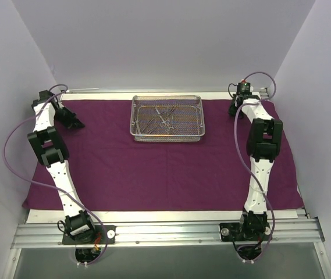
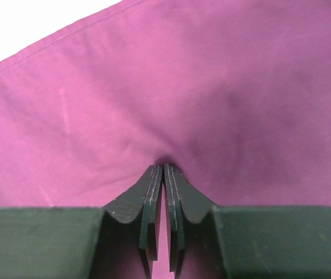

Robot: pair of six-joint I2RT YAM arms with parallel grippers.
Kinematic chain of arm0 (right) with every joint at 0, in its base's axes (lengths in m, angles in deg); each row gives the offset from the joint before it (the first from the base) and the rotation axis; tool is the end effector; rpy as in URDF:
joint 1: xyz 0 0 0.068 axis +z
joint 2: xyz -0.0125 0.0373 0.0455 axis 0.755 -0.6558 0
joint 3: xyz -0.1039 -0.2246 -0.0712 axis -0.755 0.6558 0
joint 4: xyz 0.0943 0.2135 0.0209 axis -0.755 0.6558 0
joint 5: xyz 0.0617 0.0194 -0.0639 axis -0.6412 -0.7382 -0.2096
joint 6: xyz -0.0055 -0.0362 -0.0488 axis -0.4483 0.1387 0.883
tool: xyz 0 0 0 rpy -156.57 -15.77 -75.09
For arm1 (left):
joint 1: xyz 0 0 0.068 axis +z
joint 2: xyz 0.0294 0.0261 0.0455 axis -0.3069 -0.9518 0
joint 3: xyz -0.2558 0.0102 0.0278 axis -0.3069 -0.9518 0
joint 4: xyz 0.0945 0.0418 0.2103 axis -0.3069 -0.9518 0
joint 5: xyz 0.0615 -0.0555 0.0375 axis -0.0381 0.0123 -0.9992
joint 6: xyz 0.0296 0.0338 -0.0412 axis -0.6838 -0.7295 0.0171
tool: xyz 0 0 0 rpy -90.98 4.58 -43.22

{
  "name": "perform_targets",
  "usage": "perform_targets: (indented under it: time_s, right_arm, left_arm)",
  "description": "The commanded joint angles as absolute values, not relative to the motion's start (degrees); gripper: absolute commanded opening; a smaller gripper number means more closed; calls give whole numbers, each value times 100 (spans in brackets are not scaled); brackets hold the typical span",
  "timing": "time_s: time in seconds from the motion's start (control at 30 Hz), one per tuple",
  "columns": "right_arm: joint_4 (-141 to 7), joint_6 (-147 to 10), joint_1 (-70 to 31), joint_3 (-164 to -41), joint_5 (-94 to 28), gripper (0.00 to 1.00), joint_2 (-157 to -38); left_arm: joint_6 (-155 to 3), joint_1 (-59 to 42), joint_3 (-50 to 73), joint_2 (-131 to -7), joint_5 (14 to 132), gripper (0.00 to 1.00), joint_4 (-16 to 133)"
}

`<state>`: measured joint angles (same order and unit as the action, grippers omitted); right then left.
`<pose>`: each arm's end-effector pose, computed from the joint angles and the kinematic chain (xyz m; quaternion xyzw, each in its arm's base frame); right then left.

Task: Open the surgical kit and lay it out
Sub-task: Smooth out the surgical kit at the center of the board.

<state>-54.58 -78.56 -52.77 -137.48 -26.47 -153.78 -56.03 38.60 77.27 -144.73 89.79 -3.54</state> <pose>0.5128 -0.0327 0.1636 0.1564 0.8913 0.0559 0.4220 0.4692 0.1568 0.1321 -0.3965 0.8812 -0.2272 0.1211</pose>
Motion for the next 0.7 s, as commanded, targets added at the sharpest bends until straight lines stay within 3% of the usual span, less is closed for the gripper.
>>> perform_targets:
  time_s: [0.0, 0.17, 0.3, 0.37, 0.43, 0.57, 0.67]
  right_arm:
    - [-4963, -7712, -5412, -13653, -2464, 10, -15634]
    - [-4910, -7677, -5412, -13864, -2482, 13, -15581]
    - [-4761, -7589, -5386, -14207, -2693, 17, -15563]
    - [-4586, -7580, -5386, -14461, -2710, 20, -15555]
    - [-4488, -7580, -5368, -14620, -2763, 26, -15476]
    - [-4199, -7606, -5272, -14708, -2842, 40, -15116]
    - [-3794, -7808, -5271, -14892, -3165, 63, -14958]
  left_arm:
    - [-5647, 3975, 7120, -14222, 8309, 2, -306]
    - [-5603, 4134, 5898, -13579, 8369, 2, 221]
    - [-5655, 4186, 6219, -13614, 8404, 3, 73]
    - [-5629, 4178, 6484, -13666, 8431, 15, -103]
    - [-5612, 4160, 6792, -13632, 8466, 24, -147]
    - [-5541, 4108, 7161, -13465, 8624, 31, -200]
    - [-5559, 4003, 7110, -13140, 8677, 34, -165]
